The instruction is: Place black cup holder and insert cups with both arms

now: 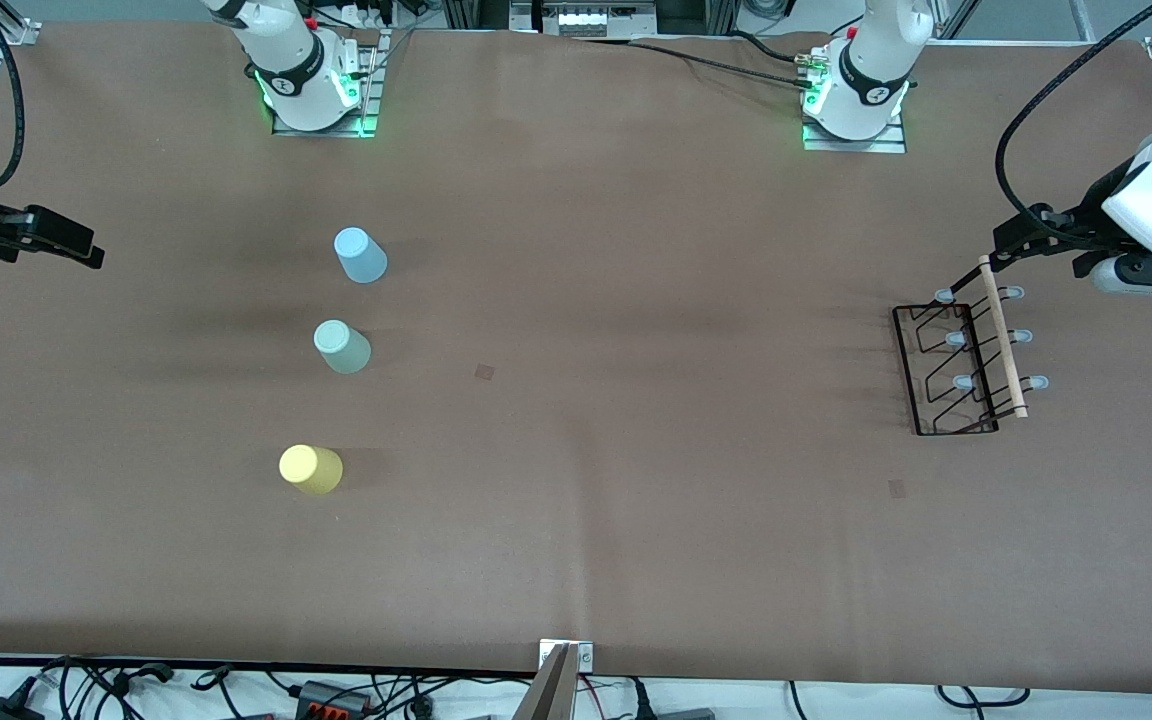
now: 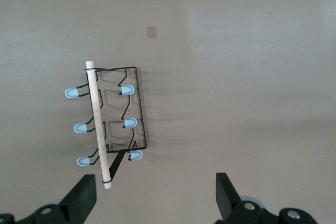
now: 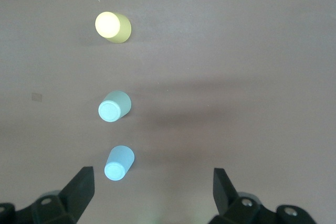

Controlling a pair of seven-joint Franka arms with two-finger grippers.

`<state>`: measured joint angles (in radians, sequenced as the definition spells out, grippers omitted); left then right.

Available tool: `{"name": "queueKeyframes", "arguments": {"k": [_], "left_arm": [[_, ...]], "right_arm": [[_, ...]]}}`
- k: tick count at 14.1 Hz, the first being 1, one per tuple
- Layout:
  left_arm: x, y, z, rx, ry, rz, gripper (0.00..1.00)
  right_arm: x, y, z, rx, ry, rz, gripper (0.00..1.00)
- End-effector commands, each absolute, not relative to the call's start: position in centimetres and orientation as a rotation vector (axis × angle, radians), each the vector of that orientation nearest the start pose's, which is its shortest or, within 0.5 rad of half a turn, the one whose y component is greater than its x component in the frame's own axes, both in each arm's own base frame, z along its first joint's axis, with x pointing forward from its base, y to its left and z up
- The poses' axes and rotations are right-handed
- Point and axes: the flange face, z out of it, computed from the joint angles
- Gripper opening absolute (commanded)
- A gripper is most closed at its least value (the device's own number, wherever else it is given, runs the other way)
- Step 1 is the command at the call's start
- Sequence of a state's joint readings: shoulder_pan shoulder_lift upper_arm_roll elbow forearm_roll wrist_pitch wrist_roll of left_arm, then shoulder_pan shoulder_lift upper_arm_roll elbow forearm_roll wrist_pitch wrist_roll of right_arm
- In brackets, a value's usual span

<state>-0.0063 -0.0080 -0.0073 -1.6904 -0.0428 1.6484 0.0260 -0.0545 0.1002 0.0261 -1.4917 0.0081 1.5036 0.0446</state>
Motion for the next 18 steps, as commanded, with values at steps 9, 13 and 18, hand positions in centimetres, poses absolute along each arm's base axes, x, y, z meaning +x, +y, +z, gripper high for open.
{"name": "queueKeyframes", "arguments": {"k": [9,13,18], "left_arm": [[54.5,-0.8,58.2,-3.166,0.039,0.138,1.0],[54.8,-0.7,58.3,-3.159,0.047,0.272,1.0],[58.9,0.9,55.3,-3.161,0.015,0.32,1.0]], "right_arm": [[57.0,-1.4,57.1,-3.114,0.051,0.229,1.0],[56.7,-1.5,55.6,-3.113,0.022,0.279,1.0],[56.5,-0.5,54.8,-3.117,-0.01,0.331,1.0]]}}
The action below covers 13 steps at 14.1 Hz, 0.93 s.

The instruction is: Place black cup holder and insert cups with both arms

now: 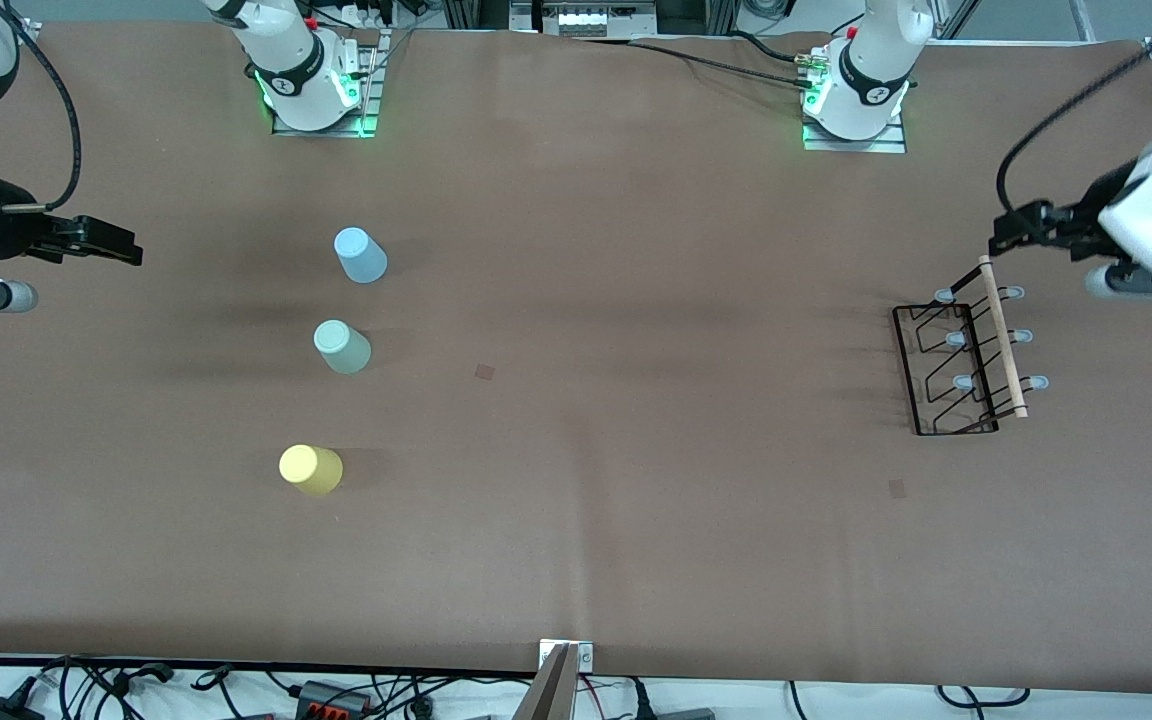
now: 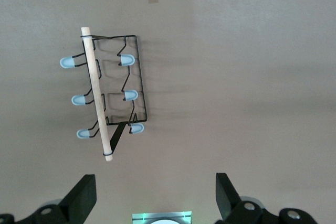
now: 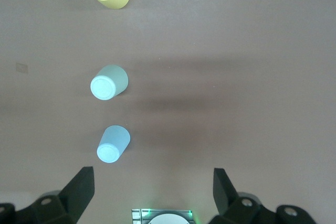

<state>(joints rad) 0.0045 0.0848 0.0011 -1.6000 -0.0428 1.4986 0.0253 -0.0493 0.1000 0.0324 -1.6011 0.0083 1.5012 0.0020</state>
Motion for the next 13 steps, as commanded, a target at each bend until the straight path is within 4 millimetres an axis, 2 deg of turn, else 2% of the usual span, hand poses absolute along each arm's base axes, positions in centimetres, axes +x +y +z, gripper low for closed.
{"name": "queueKeyframes", "arguments": {"k": [1,2,4,6,10,12,13], "left_arm": [[58.9,1.0,55.2,-3.158,0.012,0.324,1.0],[58.9,1.4,54.4,-3.155,0.0,0.346,1.0],[59.8,3.7,51.9,-3.15,-0.057,0.391,1.0],[59.8,5.0,49.7,-3.042,-0.042,0.396,1.0],[60.4,5.9,43.1,-3.031,0.074,0.184,1.0],[59.7,7.1,40.9,-3.036,0.107,0.065,1.0],[58.9,7.1,40.0,-3.036,0.114,0.012,1.0]], "right_arm": [[56.4,-0.6,54.6,-3.116,-0.007,0.338,1.0],[56.2,-0.6,54.3,-3.112,-0.007,0.354,1.0],[56.1,-0.1,53.6,-3.113,-0.024,0.372,1.0],[55.9,0.1,53.0,-3.111,-0.031,0.391,1.0],[56.0,0.2,53.2,-3.113,-0.034,0.374,1.0],[56.2,0.1,52.8,-3.111,-0.029,0.376,1.0],[56.2,0.2,52.2,-3.11,-0.031,0.386,1.0]]}}
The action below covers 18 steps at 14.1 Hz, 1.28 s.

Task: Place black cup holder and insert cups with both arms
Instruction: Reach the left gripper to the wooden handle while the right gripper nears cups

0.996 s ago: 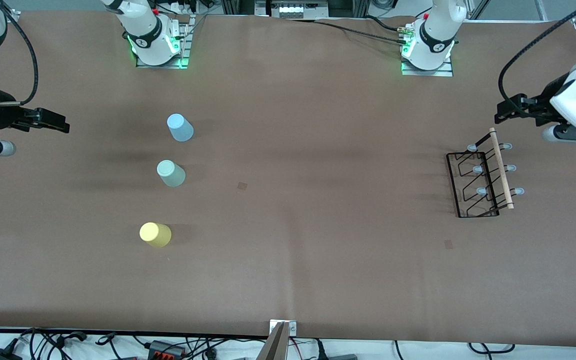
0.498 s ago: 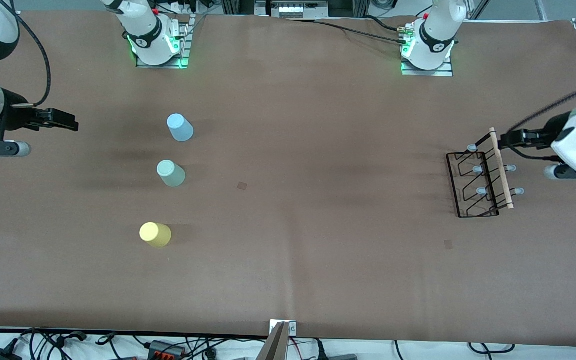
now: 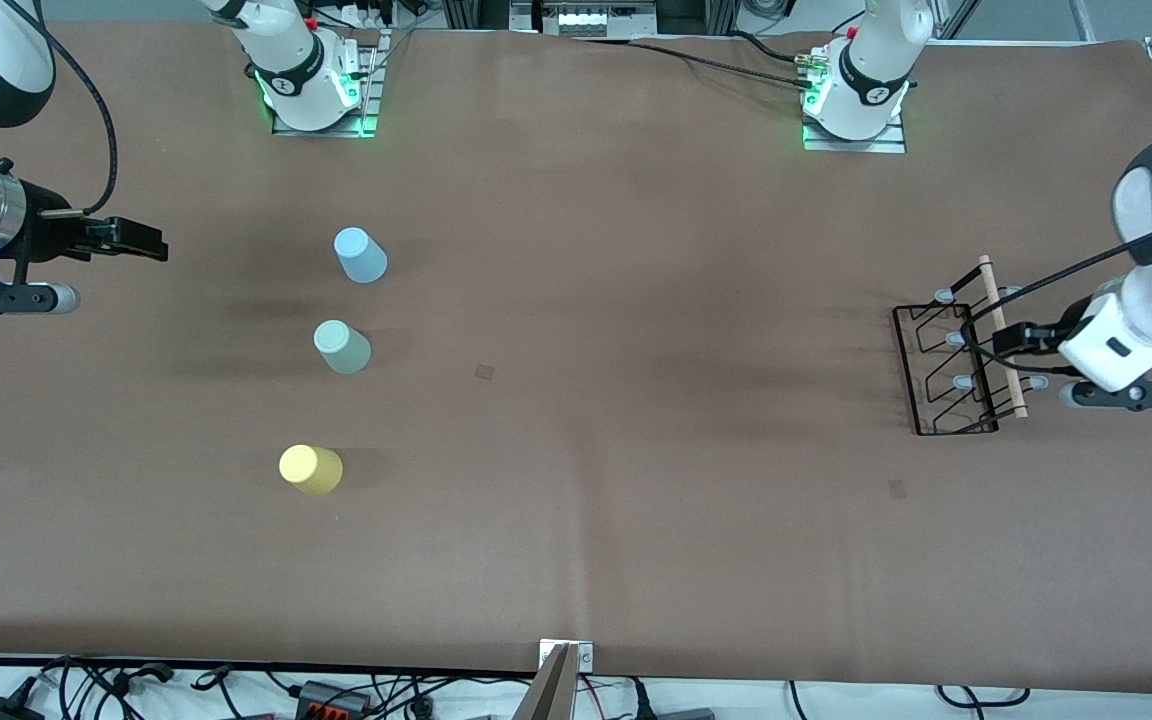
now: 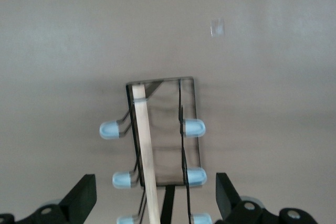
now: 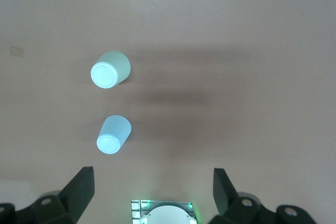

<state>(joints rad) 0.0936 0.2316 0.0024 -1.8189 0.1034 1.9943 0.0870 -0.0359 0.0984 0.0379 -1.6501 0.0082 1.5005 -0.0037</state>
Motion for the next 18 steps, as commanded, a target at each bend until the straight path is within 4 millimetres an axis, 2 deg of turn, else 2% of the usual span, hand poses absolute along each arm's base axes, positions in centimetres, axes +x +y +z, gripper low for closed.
{"name": "queueKeyframes", "arguments": {"k": [1,4,6,8,9,11,12,14,16,18], "left_arm": [[58.0,7.0,39.4,-3.034,0.124,-0.035,1.0],[55.1,9.4,35.5,-3.039,0.127,-0.076,0.97],[54.2,9.3,34.3,-3.045,0.128,-0.045,0.86],[53.9,9.3,33.9,-3.047,0.128,-0.026,0.81],[53.7,9.3,33.7,-3.048,0.13,-0.015,0.72],[53.4,9.3,33.5,-3.051,0.132,0.016,0.47],[53.2,9.2,33.3,-3.054,0.129,0.064,0.38],[52.8,9.1,33.2,-3.058,0.127,0.139,0.25],[53.0,9.1,33.5,-3.058,0.123,0.132,0.13],[53.5,9.2,34.3,-3.058,0.118,0.104,0.08]], "right_arm": [[56.1,0.3,51.8,-3.109,-0.033,0.391,1.0],[56.4,2.1,51.4,-3.115,-0.066,0.353,1.0],[55.9,2.7,51.5,-3.117,-0.098,0.38,1.0],[55.7,2.8,51.5,-3.114,-0.105,0.399,1.0],[55.4,2.9,51.7,-3.116,-0.108,0.394,1.0],[55.5,3.0,51.9,-3.121,-0.091,0.371,1.0],[55.6,3.0,51.8,-3.12,-0.086,0.358,1.0],[55.4,3.3,50.8,-3.122,-0.088,0.351,1.0],[54.6,3.6,49.8,-3.127,-0.098,0.335,1.0],[54.6,3.9,49.0,-3.131,-0.105,0.282,1.0]]}}
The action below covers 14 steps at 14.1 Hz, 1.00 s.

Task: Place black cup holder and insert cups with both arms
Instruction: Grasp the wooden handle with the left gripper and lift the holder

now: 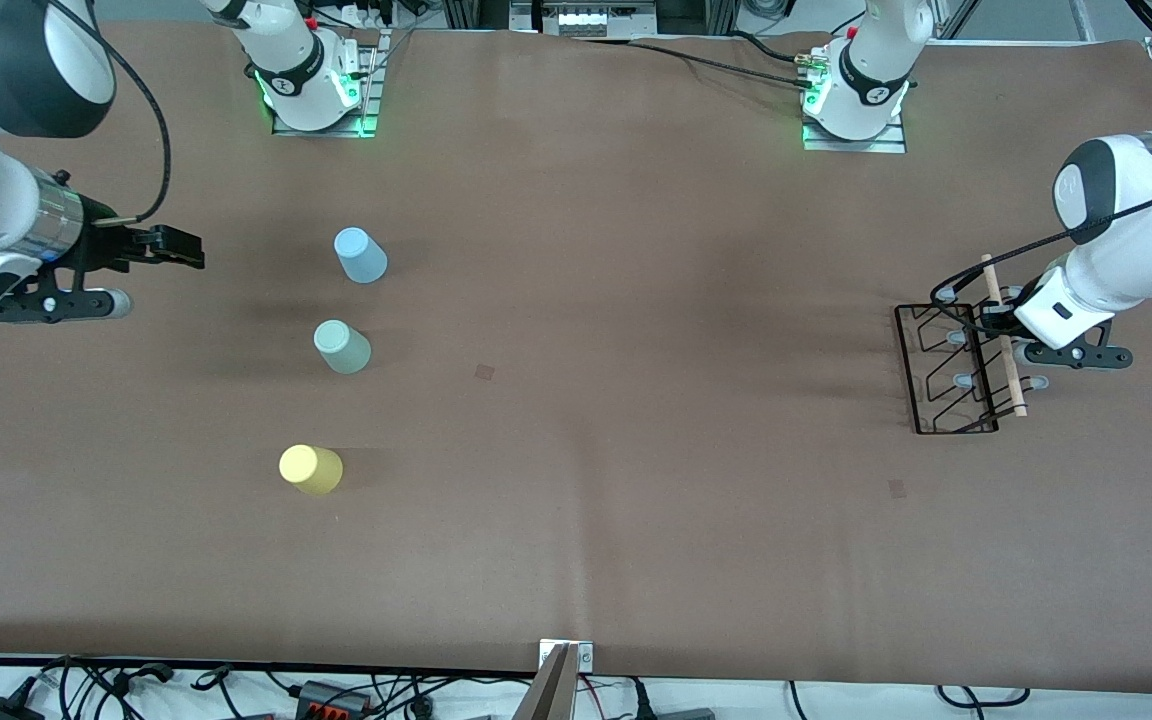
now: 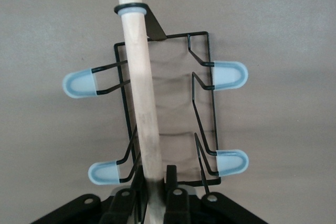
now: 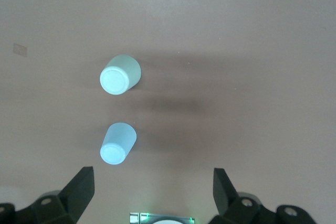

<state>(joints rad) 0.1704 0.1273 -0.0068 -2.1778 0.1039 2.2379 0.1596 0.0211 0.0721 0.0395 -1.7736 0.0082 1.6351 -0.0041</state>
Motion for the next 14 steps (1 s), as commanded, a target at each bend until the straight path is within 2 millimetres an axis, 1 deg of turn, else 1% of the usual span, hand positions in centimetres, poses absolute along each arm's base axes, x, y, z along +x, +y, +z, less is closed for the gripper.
{"name": "queueKeyframes", "arguments": {"k": [1,2,3,4,5,6,7,8,9,11,12,13,14], "left_arm": [[53.6,9.2,34.5,-3.057,0.118,0.097,0.07],[54.1,9.2,35.3,-3.054,0.119,0.071,0.07],[54.8,8.7,36.4,-3.052,0.128,0.068,0.07],[55.9,8.0,38.0,-3.049,0.142,0.049,0.07],[57.2,5.3,39.5,-3.049,0.199,0.036,0.07],[58.3,2.1,41.1,-3.051,0.229,0.014,0.07],[59.0,-1.2,42.3,-3.058,0.226,0.005,0.07],[59.4,-4.1,42.9,-3.067,0.205,0.017,0.07],[59.7,-7.7,43.0,-3.08,0.208,0.034,0.07],[59.8,-13.7,41.3,-3.119,0.235,0.059,0.07],[60.0,-17.7,40.7,-3.169,0.228,0.07,0.07],[60.2,-20.4,40.0,-3.196,0.17,0.089,0.07],[59.7,-24.3,40.0,-3.209,0.107,0.089,0.07]], "right_arm": [[54.6,3.8,48.3,-3.132,-0.103,0.275,1.0],[54.5,3.6,47.4,-3.133,-0.098,0.265,1.0],[54.0,3.3,47.0,-3.133,-0.09,0.239,1.0],[53.6,3.0,46.1,-3.135,-0.08,0.217,1.0],[52.9,2.8,45.3,-3.136,-0.074,0.174,1.0],[52.3,2.7,44.2,-3.136,-0.071,0.14,1.0],[51.7,2.7,43.0,-3.132,-0.044,0.123,1.0],[51.4,3.1,42.0,-3.135,0.021,0.104,1.0],[51.3,3.7,41.0,-3.136,0.063,0.071,1.0],[51.2,6.2,39.3,-3.133,0.097,0.009,1.0],[51.5,6.9,38.4,-3.132,0.12,0.0,1.0],[51.9,7.9,37.4,-3.131,0.107,-0.012,1.0],[52.3,8.5,36.5,-3.13,0.088,-0.034,1.0]]}}
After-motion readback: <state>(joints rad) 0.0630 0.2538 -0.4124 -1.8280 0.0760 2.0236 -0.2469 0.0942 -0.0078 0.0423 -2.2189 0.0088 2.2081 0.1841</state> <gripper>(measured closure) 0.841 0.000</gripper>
